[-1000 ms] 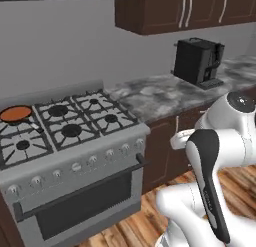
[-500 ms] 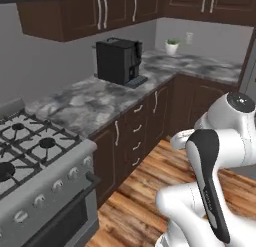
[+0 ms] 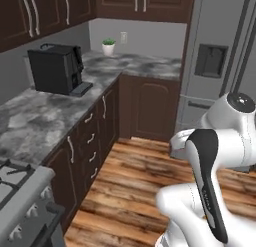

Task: Retrieve the steak from the fridge and place it on the saucepan with marinade on the stove.

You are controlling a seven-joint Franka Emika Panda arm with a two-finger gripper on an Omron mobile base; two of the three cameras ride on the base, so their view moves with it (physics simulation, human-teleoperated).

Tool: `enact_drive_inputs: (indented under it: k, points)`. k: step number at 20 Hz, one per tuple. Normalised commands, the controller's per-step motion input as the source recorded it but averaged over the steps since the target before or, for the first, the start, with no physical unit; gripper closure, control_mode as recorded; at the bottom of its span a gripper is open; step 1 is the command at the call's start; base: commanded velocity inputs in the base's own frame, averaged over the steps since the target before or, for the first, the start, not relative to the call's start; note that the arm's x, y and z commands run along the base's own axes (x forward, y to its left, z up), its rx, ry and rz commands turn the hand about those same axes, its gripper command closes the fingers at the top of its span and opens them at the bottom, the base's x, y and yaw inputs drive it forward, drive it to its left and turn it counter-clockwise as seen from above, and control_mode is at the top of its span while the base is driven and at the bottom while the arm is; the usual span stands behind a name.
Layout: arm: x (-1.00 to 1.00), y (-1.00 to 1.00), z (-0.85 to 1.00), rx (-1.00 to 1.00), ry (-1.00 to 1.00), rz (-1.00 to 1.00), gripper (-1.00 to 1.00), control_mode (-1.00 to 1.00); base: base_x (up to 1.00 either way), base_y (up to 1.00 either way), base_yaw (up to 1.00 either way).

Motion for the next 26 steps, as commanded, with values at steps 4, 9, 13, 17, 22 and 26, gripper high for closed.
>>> enact_drive_inputs:
  k: [4,9,13,17,22,26]
  points:
    - [0.0,0.0,0.0,0.0,0.0,0.0,-1.0,1.0,0.79,-0.1,-0.17]
    - [0.0,0.0,0.0,0.0,0.0,0.0,-1.0,1.0,1.0,-0.26,-0.1]
    - [0.0,0.0,0.0,0.0,0.0,0.0,-1.0,1.0,0.94,-0.4,-0.06]
    - [0.0,0.0,0.0,0.0,0.0,0.0,-1.0,1.0,0.68,-0.6,-0.15]
    - [0.0,0.0,0.0,0.0,0.0,0.0,-1.0,1.0,0.1,-0.61,-0.35]
    - [0.0,0.0,0.0,0.0,0.0,0.0,-1.0,1.0,0.0,-0.6,-0.47]
